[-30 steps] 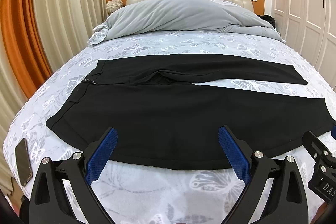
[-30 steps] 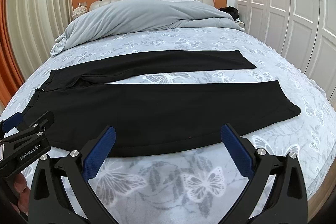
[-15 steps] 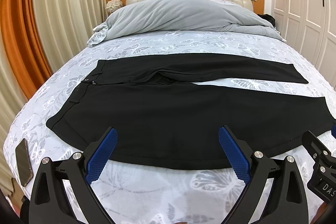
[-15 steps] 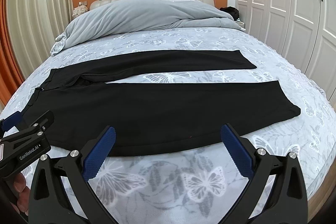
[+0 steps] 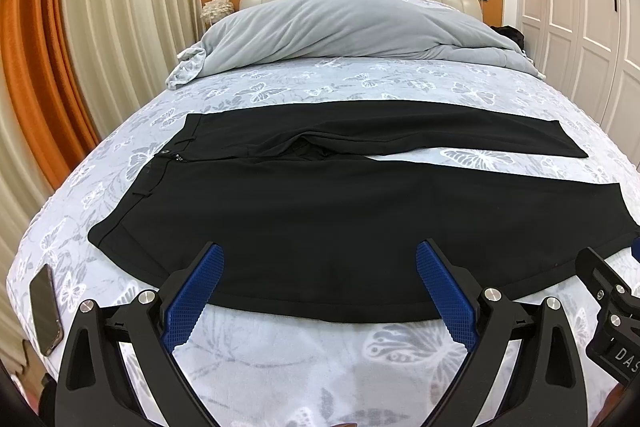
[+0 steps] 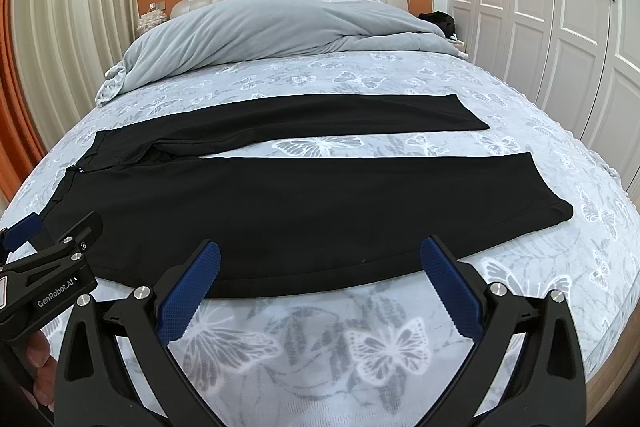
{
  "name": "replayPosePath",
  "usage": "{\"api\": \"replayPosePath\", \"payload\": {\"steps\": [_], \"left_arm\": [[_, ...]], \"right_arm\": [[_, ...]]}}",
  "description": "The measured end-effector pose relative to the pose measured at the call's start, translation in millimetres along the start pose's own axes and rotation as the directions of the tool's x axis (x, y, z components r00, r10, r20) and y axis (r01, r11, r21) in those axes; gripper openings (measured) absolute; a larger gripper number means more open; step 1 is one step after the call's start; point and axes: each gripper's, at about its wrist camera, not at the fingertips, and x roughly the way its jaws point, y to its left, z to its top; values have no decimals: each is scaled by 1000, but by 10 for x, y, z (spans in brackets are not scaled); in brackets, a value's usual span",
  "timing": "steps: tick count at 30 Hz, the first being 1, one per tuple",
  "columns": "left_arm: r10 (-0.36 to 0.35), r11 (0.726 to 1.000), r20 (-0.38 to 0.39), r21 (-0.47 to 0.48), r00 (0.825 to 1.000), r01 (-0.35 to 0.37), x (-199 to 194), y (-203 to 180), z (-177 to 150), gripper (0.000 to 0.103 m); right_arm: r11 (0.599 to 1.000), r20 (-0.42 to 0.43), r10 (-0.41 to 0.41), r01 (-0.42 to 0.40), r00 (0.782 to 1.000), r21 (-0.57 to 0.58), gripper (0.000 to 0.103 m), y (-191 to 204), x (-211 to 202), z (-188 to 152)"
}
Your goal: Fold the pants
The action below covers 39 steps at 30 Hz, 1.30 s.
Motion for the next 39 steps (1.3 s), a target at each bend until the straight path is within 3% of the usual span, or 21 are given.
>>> {"api": "replayPosePath", "payload": {"steps": [17,22,26,29,34,36,39], "left_arm": [[-5,1000,-11,4,1000,5,40,46,-25,95],[-49,999,-49,-14,998,48,129,124,-8,96],[-139,988,-112,-84,984,130,268,410,168,96],[-173,978,-91,-130,981,161,366,714,420,96],[-100,984,-80,-155,992,87,905,1254,944,96],[-61,984,-113,-176,992,41,1348,1559,1204,96],[-59,971,-180,-240,982,14,1970,1990,1527,96]], "right_arm": [[1000,-9,6,-6,1000,0,98,5,27,-21],[999,-78,46,-45,996,8,98,-110,204,-3],[995,-137,104,-102,985,25,98,-490,357,309],[996,-155,90,-89,984,14,98,-900,614,670],[1000,-187,14,-9,982,28,98,-1751,1524,1294],[999,-195,-5,15,981,52,98,-2059,1874,1490],[991,-177,-14,37,984,126,98,-2488,2357,1771]]}}
